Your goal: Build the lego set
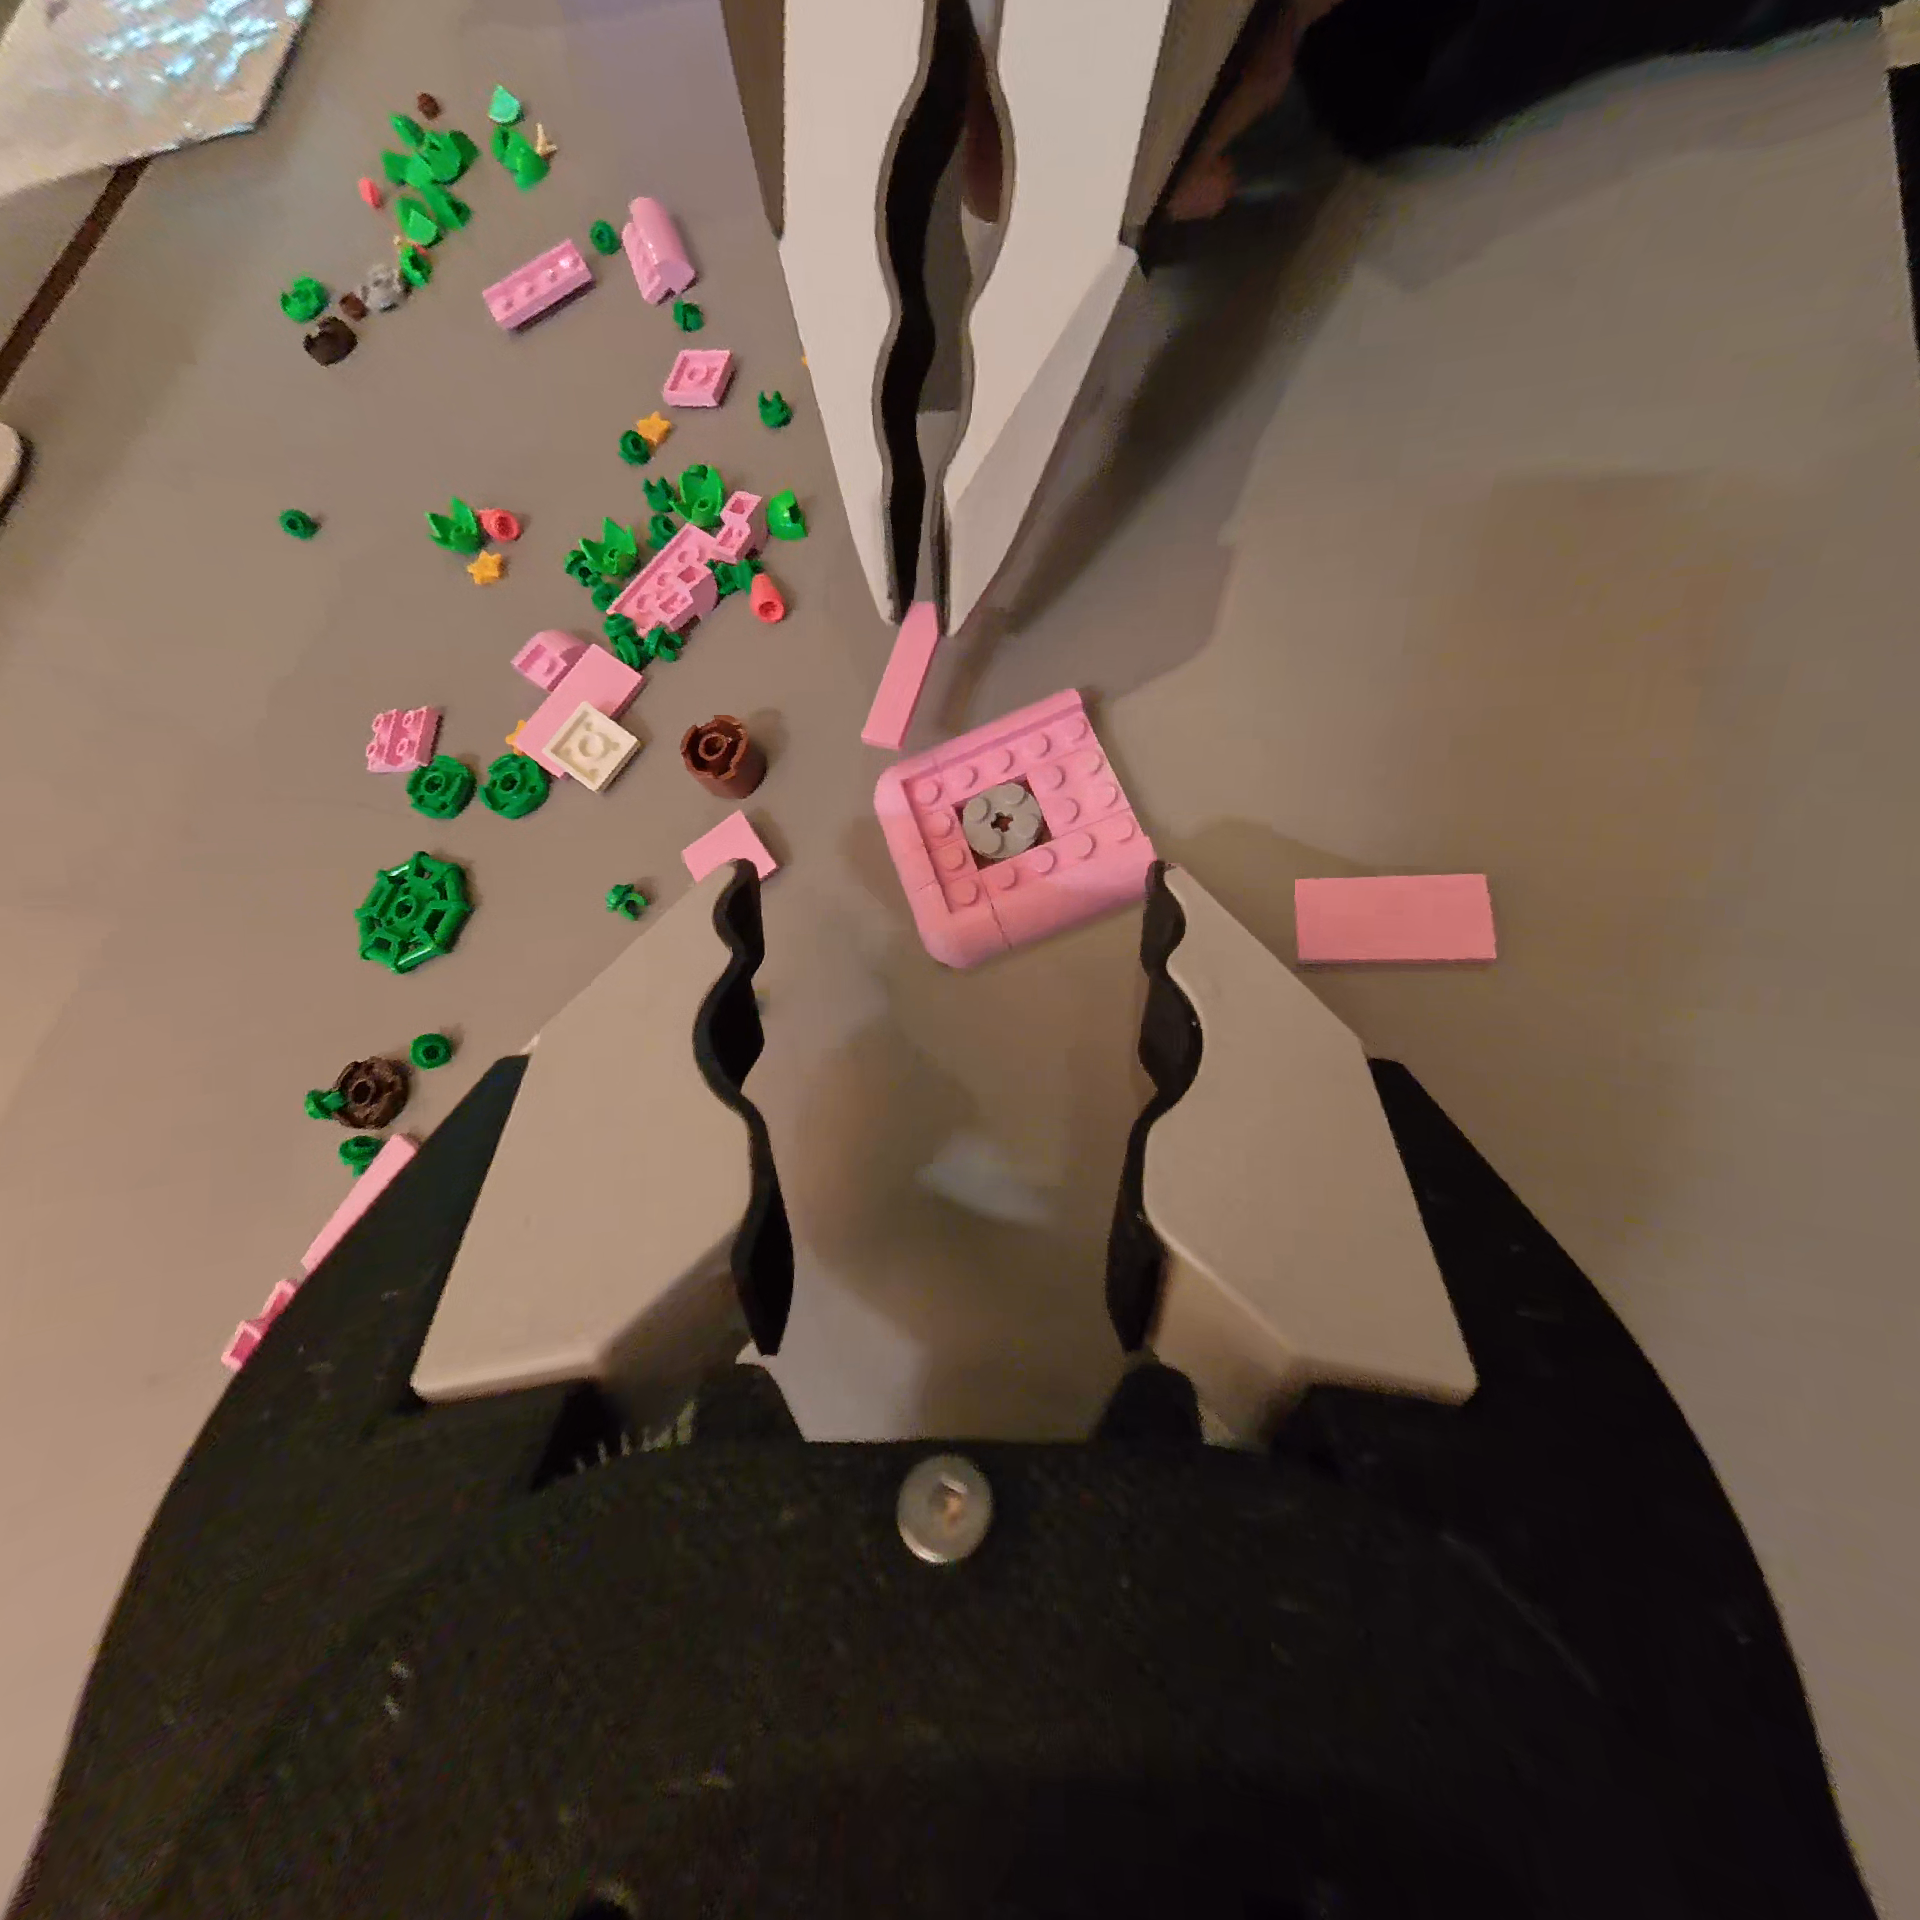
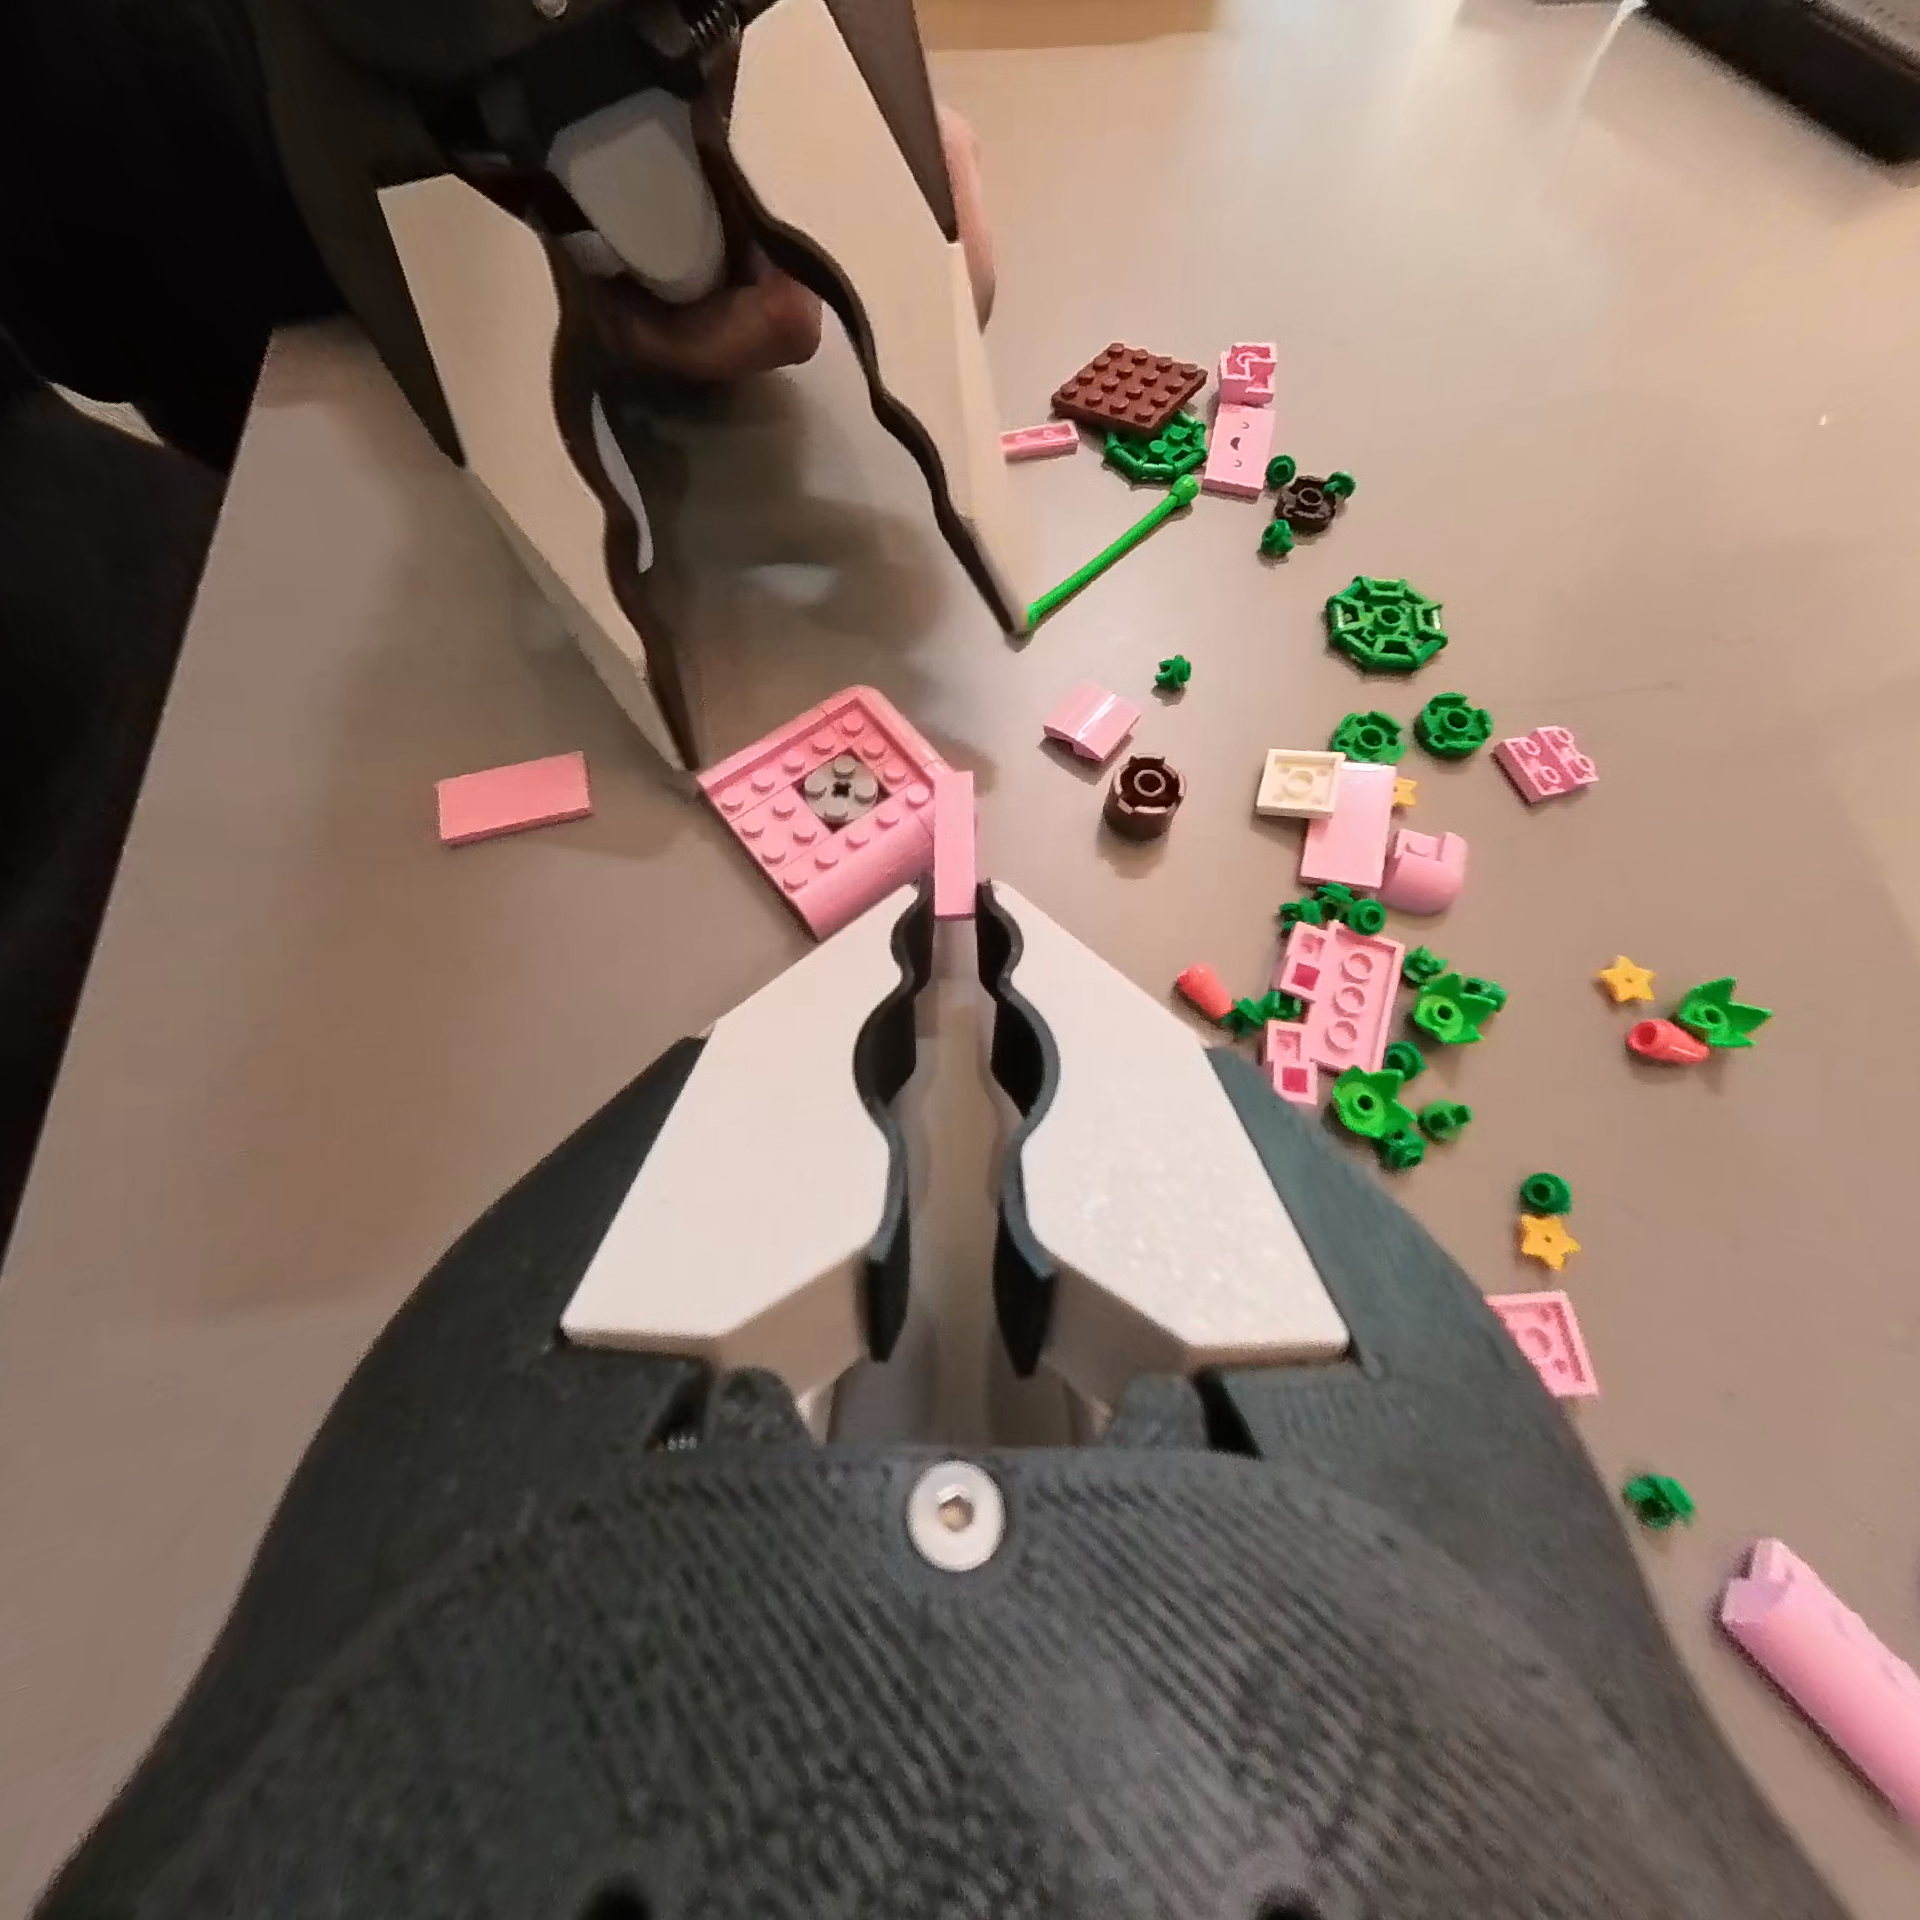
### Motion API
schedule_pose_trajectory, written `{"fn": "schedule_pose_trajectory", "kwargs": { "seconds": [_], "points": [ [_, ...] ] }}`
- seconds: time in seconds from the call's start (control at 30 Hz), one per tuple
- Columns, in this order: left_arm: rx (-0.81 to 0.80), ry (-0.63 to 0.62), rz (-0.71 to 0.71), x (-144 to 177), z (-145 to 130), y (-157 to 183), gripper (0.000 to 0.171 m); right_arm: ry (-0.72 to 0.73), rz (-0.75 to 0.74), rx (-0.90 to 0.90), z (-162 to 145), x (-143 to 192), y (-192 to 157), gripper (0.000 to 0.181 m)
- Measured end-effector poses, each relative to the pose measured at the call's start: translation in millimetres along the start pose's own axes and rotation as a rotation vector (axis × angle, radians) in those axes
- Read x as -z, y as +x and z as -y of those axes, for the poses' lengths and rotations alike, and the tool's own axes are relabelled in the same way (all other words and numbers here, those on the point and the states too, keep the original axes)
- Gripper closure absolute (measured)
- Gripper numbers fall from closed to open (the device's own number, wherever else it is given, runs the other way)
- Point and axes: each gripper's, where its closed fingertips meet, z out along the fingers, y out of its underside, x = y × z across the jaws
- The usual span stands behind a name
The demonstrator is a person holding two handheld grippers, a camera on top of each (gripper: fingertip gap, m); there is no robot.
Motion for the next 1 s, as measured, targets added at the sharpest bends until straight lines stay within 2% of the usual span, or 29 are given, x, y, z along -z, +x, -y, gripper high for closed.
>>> {"fn": "schedule_pose_trajectory", "kwargs": {
  "seconds": [0.17,0.3,0.37,0.5,0.6,0.67,0.73,0.83,0.9,1.0],
  "points": [
    [0.044,0.005,-0.072,1,2,11,0.1,-0.016,0.003,0.012,-3,0,-2,0.175],
    [0.131,-0.091,-0.077,-7,-10,7,0.098,-0.033,-0.002,0.019,-6,-1,-2,0.175],
    [0.147,-0.085,-0.092,-6,-10,7,0.102,-0.037,-0.005,0.019,-7,-1,-1,0.175],
    [0.166,-0.071,-0.137,-3,-9,10,0.127,-0.041,-0.004,0.015,-8,0,-1,0.175],
    [0.164,-0.068,-0.148,-3,-9,12,0.171,-0.025,0.033,0.007,-6,1,-6,0.175],
    [0.165,-0.071,-0.134,-3,-9,10,0.171,0.006,0.057,-0.014,-1,3,-8,0.175],
    [0.166,-0.068,-0.141,-3,-9,11,0.149,0.012,0.053,-0.031,-1,5,-6,0.175],
    [0.162,-0.066,-0.117,-3,-8,9,0.124,-0.008,0.037,-0.042,-5,5,-2,0.175],
    [0.203,-0.03,-0.105,-2,1,14,0.123,-0.008,0.038,-0.045,-6,6,-1,0.175],
    [0.273,-0.014,-0.145,-6,16,32,0.089,-0.003,0.042,-0.055,-6,7,-1,0.175]
  ]
}}
